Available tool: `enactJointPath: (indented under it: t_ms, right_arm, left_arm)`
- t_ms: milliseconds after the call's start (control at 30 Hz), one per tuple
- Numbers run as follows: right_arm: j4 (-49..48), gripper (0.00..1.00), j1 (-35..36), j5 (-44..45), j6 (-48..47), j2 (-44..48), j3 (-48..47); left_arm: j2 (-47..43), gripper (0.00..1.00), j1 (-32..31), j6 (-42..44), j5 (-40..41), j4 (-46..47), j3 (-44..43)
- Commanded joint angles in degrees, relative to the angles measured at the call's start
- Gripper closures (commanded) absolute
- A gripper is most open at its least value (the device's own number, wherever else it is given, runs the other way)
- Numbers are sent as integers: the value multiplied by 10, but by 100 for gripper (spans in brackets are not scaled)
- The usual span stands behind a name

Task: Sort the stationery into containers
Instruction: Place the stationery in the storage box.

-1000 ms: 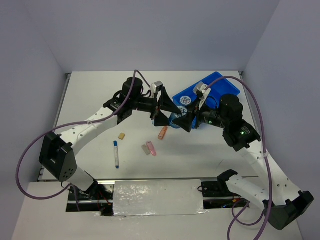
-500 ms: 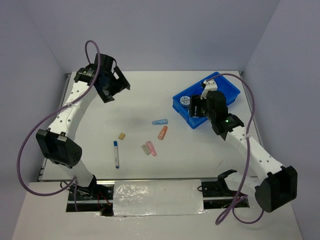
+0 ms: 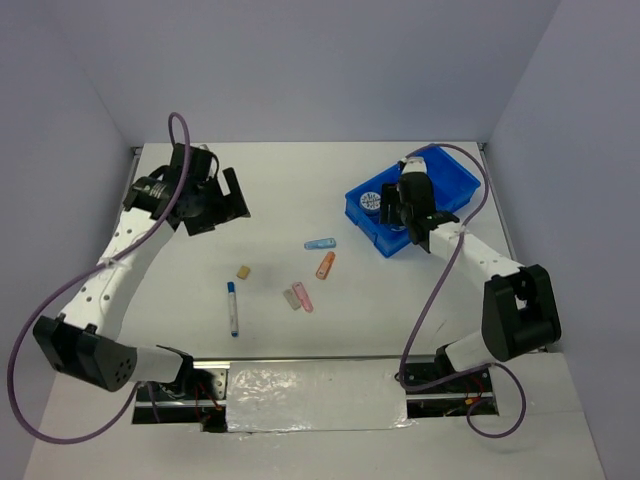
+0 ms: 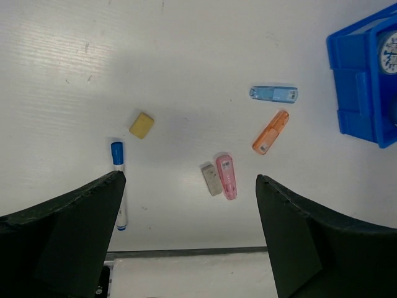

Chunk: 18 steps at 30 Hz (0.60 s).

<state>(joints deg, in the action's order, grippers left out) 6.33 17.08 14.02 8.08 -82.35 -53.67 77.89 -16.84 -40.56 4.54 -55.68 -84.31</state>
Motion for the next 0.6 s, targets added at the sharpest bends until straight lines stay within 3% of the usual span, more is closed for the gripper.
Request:
enactJointPath:
  t_ms: [0, 300, 367, 400, 567]
  right_arm:
    - [-60, 65, -3, 0, 7, -13, -50]
    - [-61, 51, -2, -21, 41, -16, -20]
    - [-80, 43, 0, -32, 42, -13, -13]
    - [-79, 34, 0, -35, 42, -16, -13]
    - [-68, 21, 0, -25, 38, -26, -24]
  left_arm:
    - [-35, 1, 1, 37, 1, 14, -1]
    - [-56, 1, 18, 57, 23, -31, -7]
    - [-56, 1, 22, 61, 22, -29, -4]
    - [-56, 1, 29, 65, 18, -28, 1]
    - [-54, 1, 44, 72, -2, -18, 15]
